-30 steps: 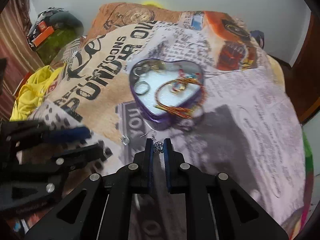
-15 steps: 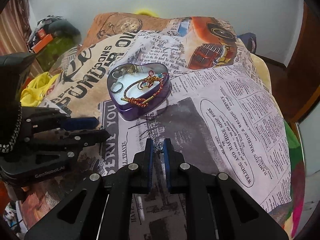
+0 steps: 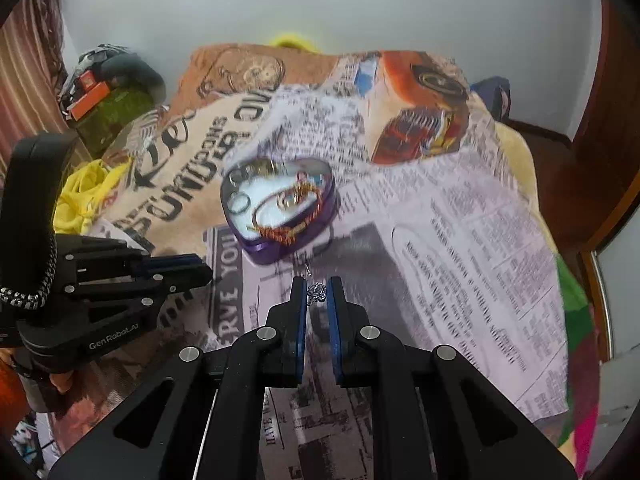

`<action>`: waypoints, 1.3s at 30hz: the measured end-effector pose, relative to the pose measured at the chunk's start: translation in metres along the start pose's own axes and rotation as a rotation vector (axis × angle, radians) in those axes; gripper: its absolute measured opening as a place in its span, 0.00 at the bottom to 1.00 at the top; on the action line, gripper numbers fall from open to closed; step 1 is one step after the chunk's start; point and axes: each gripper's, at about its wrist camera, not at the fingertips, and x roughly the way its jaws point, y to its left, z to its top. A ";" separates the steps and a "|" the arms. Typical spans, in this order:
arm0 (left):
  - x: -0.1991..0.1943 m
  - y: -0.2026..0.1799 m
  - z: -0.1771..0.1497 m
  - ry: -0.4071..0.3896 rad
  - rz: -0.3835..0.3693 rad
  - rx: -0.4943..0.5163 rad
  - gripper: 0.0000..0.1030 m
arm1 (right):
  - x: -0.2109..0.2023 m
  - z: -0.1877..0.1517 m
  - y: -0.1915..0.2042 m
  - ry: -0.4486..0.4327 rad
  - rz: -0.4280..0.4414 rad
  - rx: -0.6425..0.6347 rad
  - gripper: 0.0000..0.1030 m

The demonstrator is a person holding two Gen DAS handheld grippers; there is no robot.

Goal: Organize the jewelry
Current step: 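Carry both pieces over the heart tin and open both tools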

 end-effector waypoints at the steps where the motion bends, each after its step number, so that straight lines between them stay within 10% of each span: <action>1: -0.006 0.001 0.003 -0.016 0.000 -0.004 0.08 | -0.003 0.003 0.000 -0.011 -0.002 -0.003 0.09; 18: -0.051 0.009 0.052 -0.187 -0.029 -0.030 0.08 | -0.014 0.055 0.018 -0.150 0.042 -0.001 0.09; 39: 0.009 0.022 0.063 -0.100 -0.136 -0.071 0.08 | 0.058 0.045 0.016 0.027 0.067 -0.012 0.09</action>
